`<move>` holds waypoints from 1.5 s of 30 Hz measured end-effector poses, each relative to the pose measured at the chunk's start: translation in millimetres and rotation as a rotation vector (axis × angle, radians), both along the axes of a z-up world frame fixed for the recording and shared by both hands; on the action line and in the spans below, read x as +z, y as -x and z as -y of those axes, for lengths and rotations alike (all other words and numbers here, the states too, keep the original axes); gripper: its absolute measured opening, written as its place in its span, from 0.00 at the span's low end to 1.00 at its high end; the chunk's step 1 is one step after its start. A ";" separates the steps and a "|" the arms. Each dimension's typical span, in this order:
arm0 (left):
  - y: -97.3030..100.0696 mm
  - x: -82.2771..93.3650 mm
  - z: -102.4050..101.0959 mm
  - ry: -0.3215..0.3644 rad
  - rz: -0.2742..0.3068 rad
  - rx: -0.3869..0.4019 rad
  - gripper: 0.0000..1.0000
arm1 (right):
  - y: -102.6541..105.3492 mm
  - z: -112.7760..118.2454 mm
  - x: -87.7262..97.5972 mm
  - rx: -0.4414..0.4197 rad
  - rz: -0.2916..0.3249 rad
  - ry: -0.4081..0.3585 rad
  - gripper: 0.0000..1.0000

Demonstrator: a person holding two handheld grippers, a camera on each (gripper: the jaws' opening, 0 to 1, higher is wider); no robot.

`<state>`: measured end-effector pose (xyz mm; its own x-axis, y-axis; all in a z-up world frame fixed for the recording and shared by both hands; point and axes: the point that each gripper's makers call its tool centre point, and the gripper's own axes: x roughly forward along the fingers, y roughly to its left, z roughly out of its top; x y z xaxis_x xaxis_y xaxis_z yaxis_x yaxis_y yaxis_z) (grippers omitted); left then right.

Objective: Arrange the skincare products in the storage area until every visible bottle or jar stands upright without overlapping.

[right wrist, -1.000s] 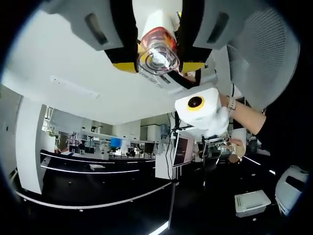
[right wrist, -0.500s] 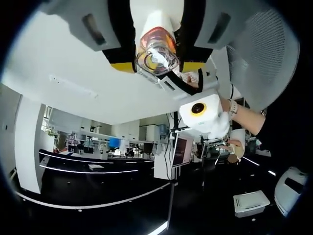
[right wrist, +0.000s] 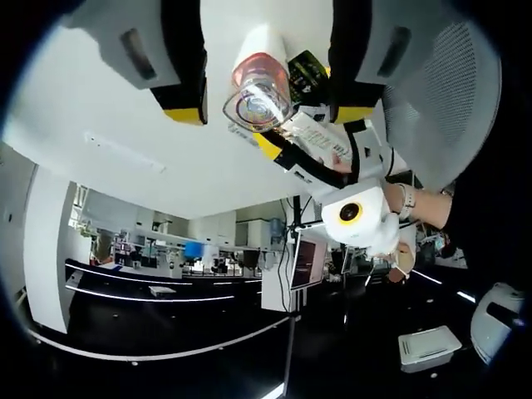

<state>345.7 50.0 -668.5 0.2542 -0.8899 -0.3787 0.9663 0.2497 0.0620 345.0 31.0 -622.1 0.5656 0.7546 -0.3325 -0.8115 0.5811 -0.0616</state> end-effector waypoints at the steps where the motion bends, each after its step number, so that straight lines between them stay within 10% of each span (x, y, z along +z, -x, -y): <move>1: 0.0 2.4 -2.6 0.005 -0.004 0.010 0.62 | 1.0 0.1 0.0 -0.002 -0.006 0.004 0.64; 26: 21.1 16.9 -139.2 -0.084 -0.053 0.419 0.97 | 28.0 -0.2 -11.8 -0.082 -0.070 0.161 0.99; 45: 40.7 19.3 -170.2 -0.080 -0.070 0.521 0.97 | 35.5 6.1 -0.5 -0.115 -0.046 0.165 0.99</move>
